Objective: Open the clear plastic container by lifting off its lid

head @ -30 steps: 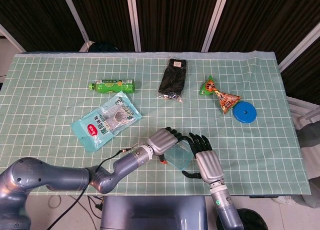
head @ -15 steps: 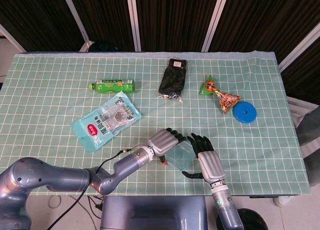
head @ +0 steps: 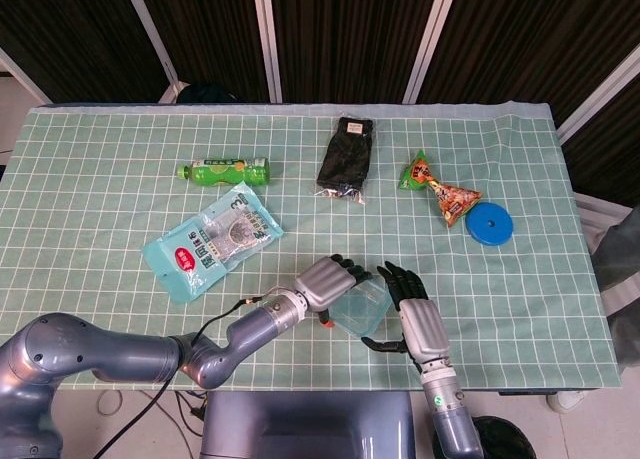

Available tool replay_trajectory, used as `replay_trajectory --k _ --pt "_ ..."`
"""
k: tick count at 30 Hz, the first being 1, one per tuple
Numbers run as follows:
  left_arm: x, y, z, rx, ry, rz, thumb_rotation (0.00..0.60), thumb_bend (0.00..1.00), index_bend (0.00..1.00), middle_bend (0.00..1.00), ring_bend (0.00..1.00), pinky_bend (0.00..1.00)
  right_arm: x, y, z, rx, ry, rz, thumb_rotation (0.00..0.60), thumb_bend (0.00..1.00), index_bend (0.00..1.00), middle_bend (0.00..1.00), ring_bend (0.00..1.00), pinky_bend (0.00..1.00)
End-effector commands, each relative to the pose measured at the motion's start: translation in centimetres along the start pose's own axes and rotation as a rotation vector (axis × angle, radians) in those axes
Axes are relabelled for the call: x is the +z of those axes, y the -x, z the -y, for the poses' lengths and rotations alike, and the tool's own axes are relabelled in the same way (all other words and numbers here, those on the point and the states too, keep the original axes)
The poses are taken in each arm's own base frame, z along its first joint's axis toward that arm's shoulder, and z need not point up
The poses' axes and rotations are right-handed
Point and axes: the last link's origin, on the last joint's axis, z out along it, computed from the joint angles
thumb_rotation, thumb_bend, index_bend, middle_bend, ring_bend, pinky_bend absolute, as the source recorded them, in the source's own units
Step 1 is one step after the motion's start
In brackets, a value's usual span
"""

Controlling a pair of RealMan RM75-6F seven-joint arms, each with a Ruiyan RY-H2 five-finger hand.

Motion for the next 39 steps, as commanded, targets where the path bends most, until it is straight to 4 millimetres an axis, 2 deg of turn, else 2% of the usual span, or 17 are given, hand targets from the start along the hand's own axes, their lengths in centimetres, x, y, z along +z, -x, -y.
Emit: replay_trajectory --k 1,8,18,24,39 --pt "0.0 0.0 -0.1 -0.001 0.005 0.003 0.600 0.08 0.29 0.29 0.31 0.44 0.1 0.0 -0.1 0.025 0.010 -0.006 0.600 0.21 0.00 0.00 0.00 0.00" --pt "0.0 -0.1 -0.1 -0.010 0.014 0.025 0.600 0.08 0.29 0.29 0.31 0.43 0.1 0.3 -0.6 0.046 -0.004 -0.023 0.600 0.21 0.00 0.00 0.00 0.00" --pt "-0.2 -1.0 -0.1 -0.119 0.026 0.060 0.600 0.08 0.27 0.25 0.27 0.38 0.4 0.7 -1.5 -0.062 -0.127 -0.075 0.600 0.21 0.00 0.00 0.00 0.00" --pt "-0.2 -1.0 0.1 -0.114 0.030 0.079 0.600 0.08 0.26 0.25 0.27 0.38 0.6 1.0 -1.8 -0.091 -0.167 -0.097 0.600 0.21 0.00 0.00 0.00 0.00" --pt "-0.1 -0.6 0.2 -0.056 0.026 0.084 0.600 0.07 0.26 0.24 0.27 0.38 1.6 0.8 -1.0 -0.063 -0.177 -0.144 0.600 0.21 0.00 0.00 0.00 0.00"
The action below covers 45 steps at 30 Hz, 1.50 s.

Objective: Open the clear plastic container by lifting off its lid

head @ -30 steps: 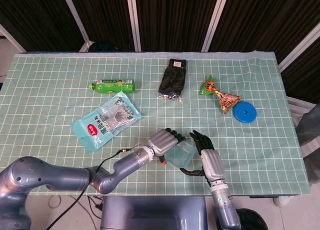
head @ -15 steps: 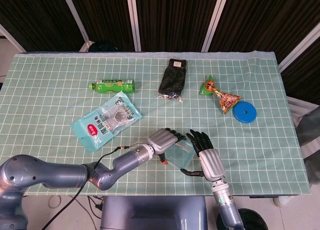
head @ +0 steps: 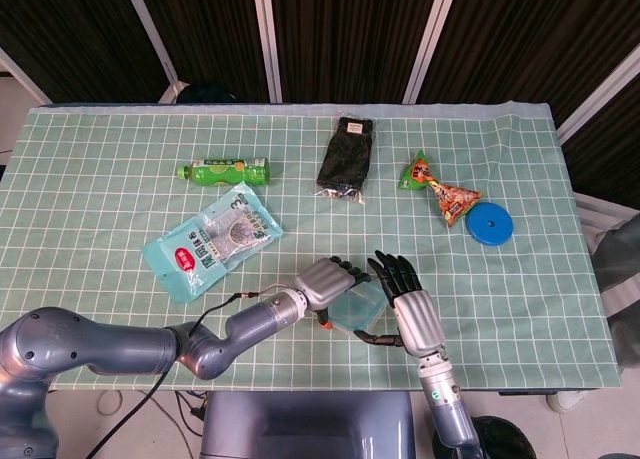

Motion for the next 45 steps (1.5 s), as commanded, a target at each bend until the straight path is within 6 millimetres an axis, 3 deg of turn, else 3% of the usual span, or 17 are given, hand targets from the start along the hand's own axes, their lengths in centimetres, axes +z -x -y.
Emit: replay_trajectory --k 1,15,17,19,22,25,31,45 --pt "0.0 0.0 0.0 0.004 -0.001 0.002 0.600 0.07 0.26 0.24 0.27 0.38 0.1 0.0 0.1 -0.005 -0.003 -0.002 0.600 0.21 0.00 0.00 0.00 0.00" --pt "-0.2 -0.3 0.1 -0.001 -0.012 -0.006 0.600 0.00 0.16 0.15 0.16 0.31 0.0 0.1 -0.6 -0.015 0.016 0.006 0.600 0.21 0.00 0.00 0.00 0.00" --pt "-0.3 -0.3 0.1 0.002 -0.012 -0.008 0.600 0.00 0.14 0.12 0.14 0.29 0.0 0.0 -0.5 -0.013 0.010 0.005 0.600 0.21 0.08 0.00 0.00 0.00" --pt "-0.3 -0.3 0.2 0.005 -0.016 -0.013 0.600 0.00 0.11 0.08 0.11 0.26 -0.1 0.0 -0.4 -0.008 -0.001 0.003 0.600 0.22 0.25 0.00 0.00 0.00" --pt "-0.3 -0.4 0.2 0.003 -0.023 -0.023 0.600 0.00 0.09 0.05 0.09 0.23 -0.2 0.0 -0.3 -0.009 -0.015 0.003 0.600 0.28 0.42 0.01 0.00 0.00" --pt "-0.4 -0.6 0.3 0.007 -0.031 -0.043 0.600 0.00 0.08 0.02 0.07 0.21 -0.2 0.1 -0.4 0.000 -0.007 0.004 0.600 0.35 0.51 0.03 0.00 0.00" --pt "-0.7 -0.7 0.6 0.004 -0.047 -0.059 0.600 0.00 0.05 0.00 0.06 0.19 -0.3 0.3 -0.4 0.012 0.007 0.008 0.600 0.41 0.60 0.05 0.00 0.00" --pt "-1.0 -0.7 0.7 0.007 -0.047 -0.069 0.600 0.00 0.01 0.00 0.01 0.16 -0.1 1.0 -0.2 0.022 0.015 0.017 0.600 0.50 0.67 0.07 0.00 0.00"
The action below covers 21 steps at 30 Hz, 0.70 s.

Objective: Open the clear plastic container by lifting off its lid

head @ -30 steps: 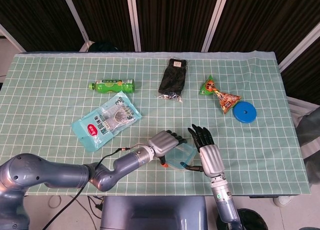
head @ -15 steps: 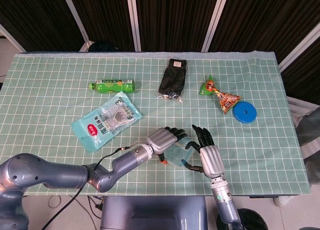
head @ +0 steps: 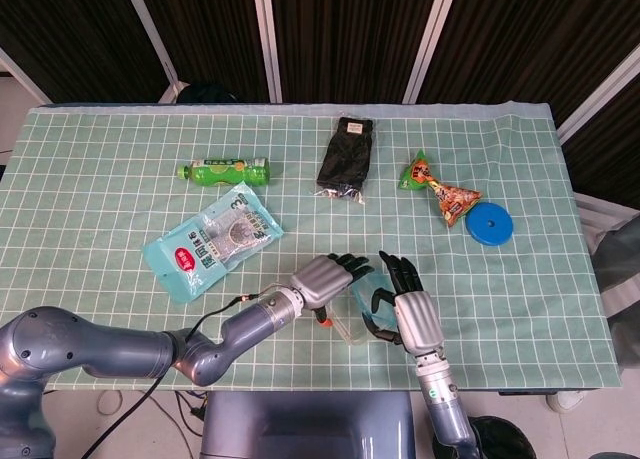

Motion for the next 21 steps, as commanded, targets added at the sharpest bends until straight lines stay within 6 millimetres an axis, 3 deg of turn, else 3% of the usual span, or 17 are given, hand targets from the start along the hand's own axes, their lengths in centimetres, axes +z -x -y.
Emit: replay_trajectory --k 1,13,21 --pt "-0.2 -0.1 0.3 0.000 -0.007 -0.008 0.600 0.00 0.01 0.00 0.01 0.15 0.0 -0.1 -0.2 -0.001 0.004 -0.003 0.600 0.50 0.67 0.07 0.00 0.00" --pt "-3.0 -1.3 2.2 0.014 -0.034 -0.087 0.600 0.00 0.00 0.00 0.00 0.11 1.2 -0.6 0.2 0.003 0.000 -0.034 0.600 0.50 0.68 0.08 0.00 0.00" --pt "-7.1 -2.1 4.9 0.011 -0.097 -0.155 0.600 0.00 0.00 0.00 0.00 0.11 3.6 -2.3 -0.1 -0.034 0.030 -0.087 0.600 0.50 0.70 0.09 0.00 0.00"
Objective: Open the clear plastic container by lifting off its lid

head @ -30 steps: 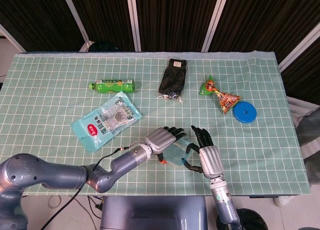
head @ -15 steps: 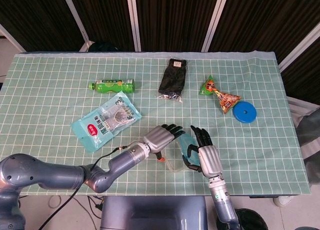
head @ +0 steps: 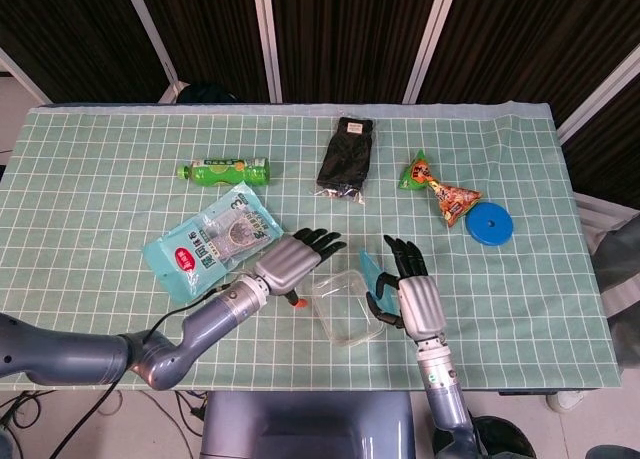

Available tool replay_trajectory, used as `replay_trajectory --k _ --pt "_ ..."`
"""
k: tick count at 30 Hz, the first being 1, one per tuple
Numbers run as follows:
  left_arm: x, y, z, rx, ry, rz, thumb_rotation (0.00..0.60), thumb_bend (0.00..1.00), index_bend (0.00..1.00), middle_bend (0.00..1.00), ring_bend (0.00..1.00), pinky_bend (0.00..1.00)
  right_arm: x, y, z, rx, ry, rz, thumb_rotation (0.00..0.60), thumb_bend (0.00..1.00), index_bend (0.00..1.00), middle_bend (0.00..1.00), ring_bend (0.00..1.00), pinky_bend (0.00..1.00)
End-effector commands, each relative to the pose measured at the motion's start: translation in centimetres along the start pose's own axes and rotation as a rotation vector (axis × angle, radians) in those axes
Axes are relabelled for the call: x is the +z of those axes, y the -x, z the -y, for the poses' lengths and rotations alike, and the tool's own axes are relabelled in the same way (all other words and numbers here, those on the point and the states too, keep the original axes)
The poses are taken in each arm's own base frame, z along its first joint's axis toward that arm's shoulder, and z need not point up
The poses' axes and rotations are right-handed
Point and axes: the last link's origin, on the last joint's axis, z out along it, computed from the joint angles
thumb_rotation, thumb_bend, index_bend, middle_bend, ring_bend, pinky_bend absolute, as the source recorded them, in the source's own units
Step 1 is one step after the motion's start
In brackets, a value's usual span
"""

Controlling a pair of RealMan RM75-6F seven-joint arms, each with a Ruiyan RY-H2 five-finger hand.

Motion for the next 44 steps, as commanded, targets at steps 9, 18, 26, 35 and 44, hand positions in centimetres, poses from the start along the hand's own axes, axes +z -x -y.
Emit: replay_trajectory --k 9,18,26,35,44 --pt "-7.3 -1.2 4.5 0.010 -0.113 -0.092 0.600 0.00 0.00 0.00 0.00 0.10 5.0 -5.6 -3.3 -0.191 0.134 -0.091 0.600 0.50 0.06 0.00 0.00 0.00" --pt "-13.8 -1.5 6.8 -0.003 -0.221 -0.169 0.600 0.00 0.00 0.00 0.00 0.10 5.3 -10.9 -5.0 -0.284 0.288 -0.153 0.600 0.37 0.00 0.00 0.00 0.00" --pt "-21.9 0.5 8.8 -0.045 -0.392 -0.233 0.600 0.00 0.00 0.00 0.00 0.10 0.1 -13.3 -7.0 -0.355 0.310 -0.086 0.600 0.35 0.00 0.00 0.00 0.00" --pt "-31.5 4.5 11.2 -0.084 -0.637 -0.317 0.600 0.00 0.00 0.00 0.00 0.07 -6.6 -16.7 -8.4 -0.415 0.208 -0.054 0.600 0.33 0.00 0.00 0.00 0.00" --pt "-36.7 7.4 11.8 -0.039 -0.762 -0.479 0.600 0.00 0.00 0.00 0.00 0.05 -10.7 -20.3 -10.4 -0.548 0.173 -0.046 0.600 0.30 0.00 0.00 0.00 0.00"
